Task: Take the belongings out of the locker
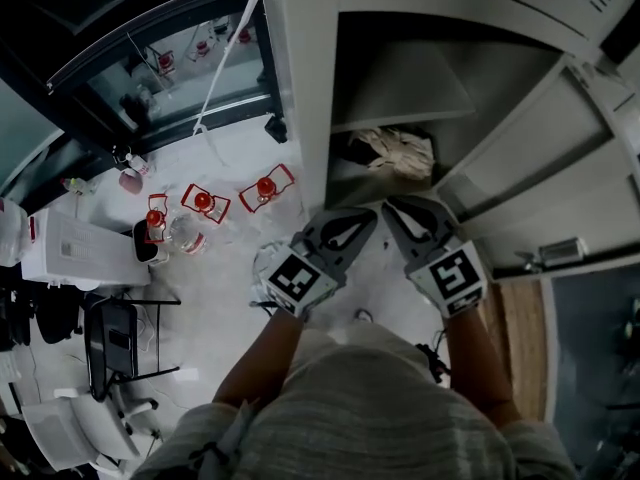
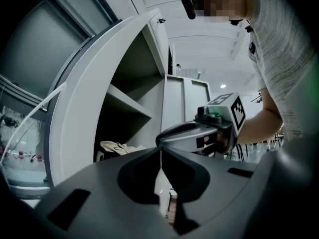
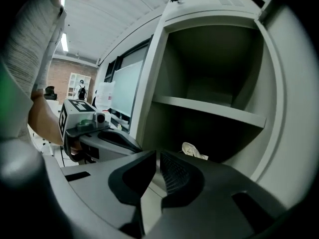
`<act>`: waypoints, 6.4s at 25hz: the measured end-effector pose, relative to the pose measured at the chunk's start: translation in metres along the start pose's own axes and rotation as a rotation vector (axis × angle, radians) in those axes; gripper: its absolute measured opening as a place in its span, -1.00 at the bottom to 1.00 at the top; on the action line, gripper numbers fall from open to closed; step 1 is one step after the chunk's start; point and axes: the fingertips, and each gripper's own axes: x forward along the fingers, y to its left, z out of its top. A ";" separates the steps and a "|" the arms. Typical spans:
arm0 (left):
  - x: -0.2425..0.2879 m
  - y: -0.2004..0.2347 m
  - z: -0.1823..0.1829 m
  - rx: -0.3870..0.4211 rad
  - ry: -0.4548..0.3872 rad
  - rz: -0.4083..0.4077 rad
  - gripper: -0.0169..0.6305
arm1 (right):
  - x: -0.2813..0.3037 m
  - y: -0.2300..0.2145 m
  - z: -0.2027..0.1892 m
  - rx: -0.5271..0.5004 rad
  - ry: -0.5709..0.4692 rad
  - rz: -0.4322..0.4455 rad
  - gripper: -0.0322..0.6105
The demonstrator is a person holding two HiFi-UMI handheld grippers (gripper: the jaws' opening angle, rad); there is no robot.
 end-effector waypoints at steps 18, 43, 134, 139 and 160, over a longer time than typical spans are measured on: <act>0.007 0.002 -0.009 -0.002 0.007 -0.006 -0.94 | 0.023 -0.012 -0.016 -0.086 0.064 -0.050 -0.82; 0.005 0.003 -0.015 0.016 0.022 -0.005 -0.94 | 0.031 -0.029 -0.023 -0.134 0.116 -0.100 -0.51; -0.010 0.020 -0.034 0.027 0.105 0.081 -0.94 | 0.139 -0.101 -0.079 -0.420 0.420 -0.119 0.11; -0.009 0.019 -0.033 0.025 0.104 0.077 -0.94 | 0.140 -0.103 -0.080 -0.464 0.440 -0.141 -0.01; -0.016 0.017 -0.037 0.017 0.112 0.068 -0.94 | 0.132 -0.098 -0.078 -0.489 0.391 -0.236 -0.26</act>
